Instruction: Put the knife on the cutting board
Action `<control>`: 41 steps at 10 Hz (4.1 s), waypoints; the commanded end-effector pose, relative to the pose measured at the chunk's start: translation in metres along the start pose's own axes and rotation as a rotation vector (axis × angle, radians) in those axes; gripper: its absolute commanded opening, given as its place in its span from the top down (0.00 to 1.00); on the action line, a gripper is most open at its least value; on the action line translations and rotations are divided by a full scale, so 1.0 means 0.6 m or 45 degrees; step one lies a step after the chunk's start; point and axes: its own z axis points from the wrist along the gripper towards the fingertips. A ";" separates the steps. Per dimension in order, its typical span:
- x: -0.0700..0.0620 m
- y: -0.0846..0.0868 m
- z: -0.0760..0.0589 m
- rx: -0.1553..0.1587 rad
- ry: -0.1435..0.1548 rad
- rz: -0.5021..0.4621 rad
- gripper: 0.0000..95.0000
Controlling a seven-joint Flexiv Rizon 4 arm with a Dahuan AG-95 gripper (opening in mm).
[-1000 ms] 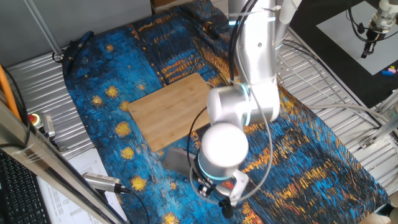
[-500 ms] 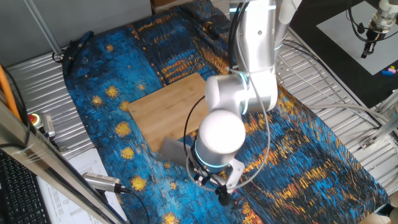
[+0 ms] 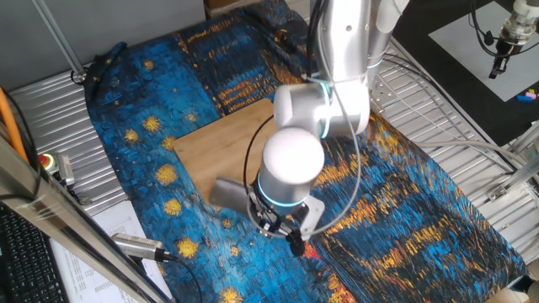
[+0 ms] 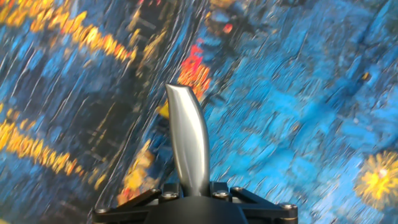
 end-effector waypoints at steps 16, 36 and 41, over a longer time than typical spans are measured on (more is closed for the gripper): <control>0.053 0.046 0.005 -0.009 -0.015 0.087 1.00; 0.183 0.139 0.009 0.014 -0.034 0.012 1.00; 0.230 0.139 0.015 0.029 -0.034 -0.049 1.00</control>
